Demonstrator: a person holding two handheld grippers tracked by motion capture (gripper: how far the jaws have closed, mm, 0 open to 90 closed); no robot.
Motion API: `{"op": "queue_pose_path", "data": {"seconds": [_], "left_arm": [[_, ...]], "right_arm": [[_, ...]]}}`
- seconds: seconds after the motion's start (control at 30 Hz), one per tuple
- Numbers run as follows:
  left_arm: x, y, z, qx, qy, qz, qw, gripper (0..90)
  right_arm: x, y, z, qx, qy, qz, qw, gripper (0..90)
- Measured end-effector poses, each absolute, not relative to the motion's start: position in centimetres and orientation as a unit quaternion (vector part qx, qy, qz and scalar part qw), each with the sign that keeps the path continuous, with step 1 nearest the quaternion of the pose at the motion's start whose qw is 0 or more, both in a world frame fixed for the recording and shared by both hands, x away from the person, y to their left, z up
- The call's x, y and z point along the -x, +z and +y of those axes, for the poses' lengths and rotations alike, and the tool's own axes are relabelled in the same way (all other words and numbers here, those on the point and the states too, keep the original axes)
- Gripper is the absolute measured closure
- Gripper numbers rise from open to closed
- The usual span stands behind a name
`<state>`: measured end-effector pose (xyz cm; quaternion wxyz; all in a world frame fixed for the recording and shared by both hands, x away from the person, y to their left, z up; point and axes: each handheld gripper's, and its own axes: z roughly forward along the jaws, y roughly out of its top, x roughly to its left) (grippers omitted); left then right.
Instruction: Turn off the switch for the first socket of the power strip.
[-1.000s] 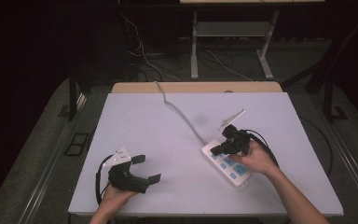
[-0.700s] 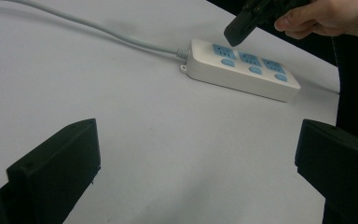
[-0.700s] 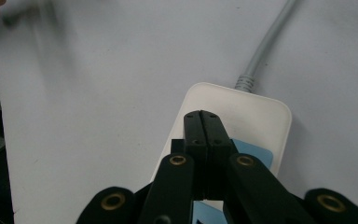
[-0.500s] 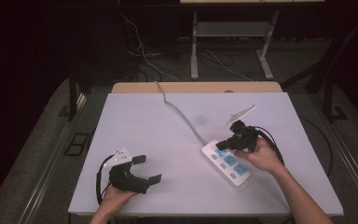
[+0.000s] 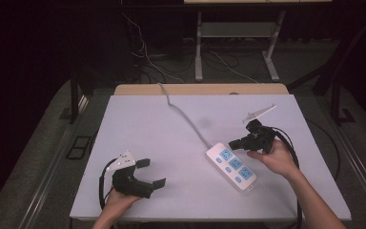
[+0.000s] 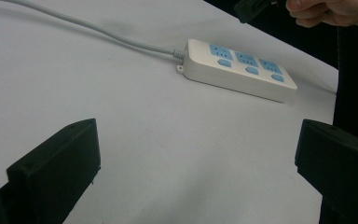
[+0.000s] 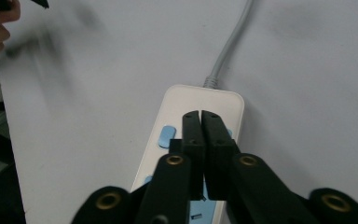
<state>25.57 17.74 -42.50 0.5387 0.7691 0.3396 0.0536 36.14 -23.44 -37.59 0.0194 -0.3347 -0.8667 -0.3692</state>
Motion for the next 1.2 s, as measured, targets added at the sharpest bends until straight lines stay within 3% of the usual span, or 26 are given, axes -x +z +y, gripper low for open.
{"op": "queue_pose_path", "data": {"seconds": [0.17, 0.23, 0.27, 0.33, 0.37, 0.4, 0.43, 0.47, 0.53, 0.6, 0.63, 1.2], "left_arm": [[-25.6, -42.5, 17.6, -0.769, 0.052, 0.341, 0.538, 0.0], [-25.6, -42.6, 17.6, -0.769, 0.051, 0.341, 0.539, 0.0], [-25.6, -42.6, 17.6, -0.769, 0.051, 0.341, 0.539, 0.0], [-25.6, -42.6, 17.6, -0.769, 0.051, 0.341, 0.539, 0.0], [-25.6, -42.6, 17.6, -0.769, 0.050, 0.341, 0.539, 0.0], [-25.6, -42.6, 17.6, -0.769, 0.050, 0.341, 0.538, 0.0], [-25.6, -42.6, 17.6, -0.769, 0.050, 0.341, 0.538, 0.0], [-25.6, -42.6, 17.6, -0.769, 0.050, 0.341, 0.538, 0.0], [-25.6, -42.6, 17.6, -0.770, 0.050, 0.341, 0.537, 0.0], [-25.7, -42.6, 17.6, -0.770, 0.050, 0.342, 0.536, 0.0], [-25.7, -42.6, 17.6, -0.770, 0.049, 0.342, 0.536, 0.0], [-25.7, -42.7, 17.5, -0.771, 0.049, 0.343, 0.535, 0.0]], "right_arm": [[-35.8, -37.0, -24.2, 0.348, -0.380, -0.857, 0.016, 77.3], [-35.5, -36.7, -24.7, 0.356, -0.387, -0.850, 0.011, 67.5], [-35.5, -36.7, -24.7, 0.356, -0.387, -0.850, 0.011, 67.5], [-35.3, -36.4, -25.3, 0.367, -0.395, -0.842, -0.004, 50.9], [-35.3, -36.4, -25.3, 0.367, -0.395, -0.842, -0.004, 50.9], [-35.1, -36.1, -25.7, 0.383, -0.399, -0.833, -0.019, 35.0], [-35.1, -36.0, -25.9, 0.389, -0.402, -0.828, -0.024, 27.1], [-35.1, -36.0, -25.9, 0.389, -0.402, -0.828, -0.024, 27.1], [-34.7, -35.7, -26.5, 0.402, -0.412, -0.817, -0.027, 10.6], [-34.5, -35.6, -26.7, 0.406, -0.415, -0.813, -0.029, 9.6], [-34.2, -35.5, -27.0, 0.409, -0.415, -0.812, -0.028, 0.3], [-31.1, -36.4, -29.0, 0.410, -0.445, -0.796, -0.025, 0.3]]}}
